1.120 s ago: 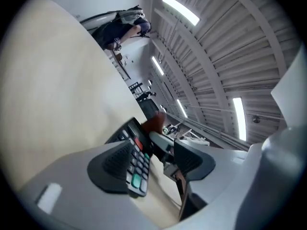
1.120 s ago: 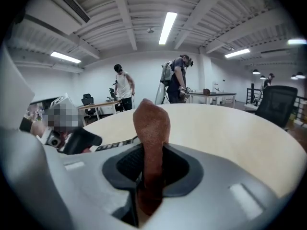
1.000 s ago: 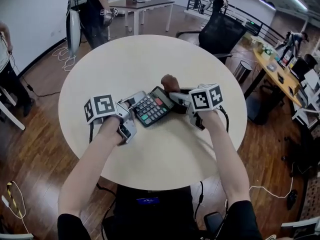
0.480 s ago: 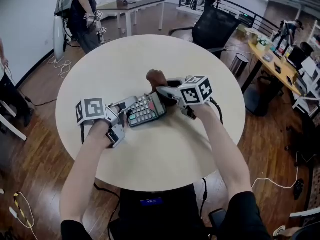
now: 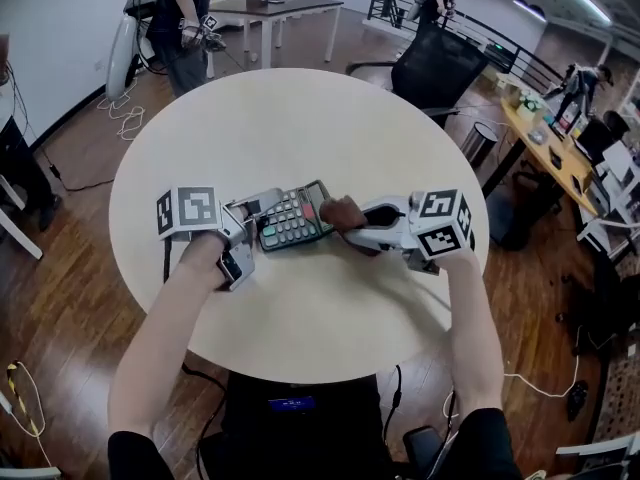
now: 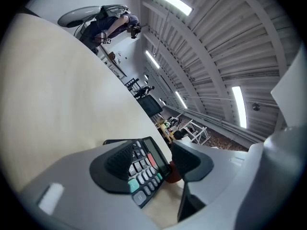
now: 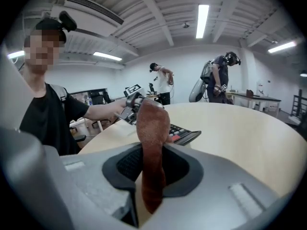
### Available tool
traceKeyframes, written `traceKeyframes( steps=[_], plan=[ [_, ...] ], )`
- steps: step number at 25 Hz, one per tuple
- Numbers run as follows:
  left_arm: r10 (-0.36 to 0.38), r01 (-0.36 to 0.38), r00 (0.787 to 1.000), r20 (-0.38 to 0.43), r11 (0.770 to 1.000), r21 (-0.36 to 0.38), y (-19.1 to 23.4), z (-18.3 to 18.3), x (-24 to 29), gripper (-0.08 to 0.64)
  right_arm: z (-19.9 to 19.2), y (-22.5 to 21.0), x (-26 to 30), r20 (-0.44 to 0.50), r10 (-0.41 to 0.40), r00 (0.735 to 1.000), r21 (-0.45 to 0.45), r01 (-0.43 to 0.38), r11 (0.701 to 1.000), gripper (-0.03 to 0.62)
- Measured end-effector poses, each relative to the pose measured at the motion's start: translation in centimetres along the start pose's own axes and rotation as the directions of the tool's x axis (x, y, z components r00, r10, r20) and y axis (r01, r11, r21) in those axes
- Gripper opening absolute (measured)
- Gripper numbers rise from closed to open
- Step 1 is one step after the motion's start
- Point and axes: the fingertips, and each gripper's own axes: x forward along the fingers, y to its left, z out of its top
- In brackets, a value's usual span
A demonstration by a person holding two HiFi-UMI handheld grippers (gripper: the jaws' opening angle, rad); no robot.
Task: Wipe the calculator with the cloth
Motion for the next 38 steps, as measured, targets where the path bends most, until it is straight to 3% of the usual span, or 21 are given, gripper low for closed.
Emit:
traceKeyframes(
  steps=[1, 3, 5, 7, 11, 14, 21, 23, 25, 26, 28, 30, 32, 34, 36, 38],
  plan=[
    [-0.002, 0.002, 1.000, -0.002, 1.000, 0.000, -0.1, 0.0, 0.0, 0.245, 0.3, -0.4, -0.7, 0.020, -0.016, 1.000, 0.001, 0.015, 1.000, 0.090],
    [-0.004, 0.004, 1.000, -0.001, 1.000, 0.001, -0.3, 0.1, 0.1, 0.245, 2.0, -3.9, -1.7, 0.097, -0.139, 0.986, 0.054, 0.134, 0.990, 0.090],
    [-0.004, 0.004, 1.000, 0.004, 1.000, -0.002, -0.3, 0.1, 0.0, 0.243, 3.7, -8.6, -1.5, 0.159, -0.292, 0.943, 0.134, 0.272, 0.953, 0.091],
    [-0.004, 0.004, 1.000, 0.007, 1.000, -0.006, -0.1, 0.0, 0.1, 0.241, 4.2, -11.4, 0.0, 0.160, -0.358, 0.920, 0.179, 0.329, 0.927, 0.090],
    [-0.002, 0.002, 1.000, 0.008, 1.000, -0.015, -0.1, -0.2, 0.1, 0.238, 3.5, -10.7, 3.9, 0.081, -0.251, 0.965, 0.153, 0.237, 0.959, 0.091],
    [0.004, -0.004, 1.000, 0.003, 1.000, -0.006, -0.1, -0.1, 0.1, 0.236, 3.2, -8.7, 3.2, 0.088, -0.179, 0.980, 0.160, 0.163, 0.973, 0.090],
    [0.008, -0.008, 1.000, 0.005, 1.000, 0.014, -0.2, 0.0, -0.1, 0.238, 0.4, 0.6, 0.9, 0.050, -0.012, 0.999, 0.072, 0.008, 0.997, 0.091],
    [-0.007, 0.007, 1.000, 0.011, 1.000, -0.016, -0.1, -0.1, 0.0, 0.236, -1.2, 5.0, 0.9, 0.005, 0.101, 0.995, 0.017, -0.101, 0.995, 0.089],
    [-0.024, 0.026, 0.999, 0.029, 0.997, -0.066, 0.5, 0.3, 0.1, 0.236, -1.6, 6.5, 0.4, 0.024, 0.134, 0.991, -0.005, -0.134, 0.991, 0.091],
    [-0.033, 0.037, 0.999, 0.041, 0.995, -0.094, 0.8, 0.7, 0.1, 0.236, -1.0, 5.5, -0.3, 0.072, 0.098, 0.993, 0.019, -0.099, 0.995, 0.091],
    [-0.044, 0.051, 0.997, 0.059, 0.990, -0.135, 1.2, 1.3, -0.1, 0.230, 0.7, 0.8, -2.0, 0.178, -0.067, 0.982, 0.126, 0.045, 0.991, 0.091],
    [-0.041, 0.049, 0.997, 0.064, 0.990, -0.131, 1.0, 1.4, -0.3, 0.224, 1.4, -5.1, -3.9, 0.226, -0.275, 0.935, 0.266, 0.212, 0.940, 0.089],
    [-0.045, 0.050, 0.998, 0.050, 0.994, -0.102, -0.1, 0.5, -1.0, 0.224, 1.4, -9.7, -5.0, 0.218, -0.423, 0.880, 0.360, 0.330, 0.873, 0.089],
    [-0.095, 0.097, 0.995, 0.024, 0.989, -0.115, -2.0, -1.4, -2.2, 0.224, 1.7, -12.3, -4.4, 0.187, -0.489, 0.852, 0.371, 0.400, 0.838, 0.090],
    [-0.171, 0.166, 0.985, -0.016, 0.973, -0.158, -3.9, -3.7, -2.9, 0.224, 2.5, -13.6, -2.6, 0.160, -0.505, 0.848, 0.339, 0.433, 0.835, 0.091],
    [-0.205, 0.190, 0.976, -0.078, 0.968, -0.164, -5.0, -6.0, -2.1, 0.224, 3.5, -14.5, -0.5, 0.148, -0.497, 0.855, 0.312, 0.436, 0.844, 0.091]
  ],
)
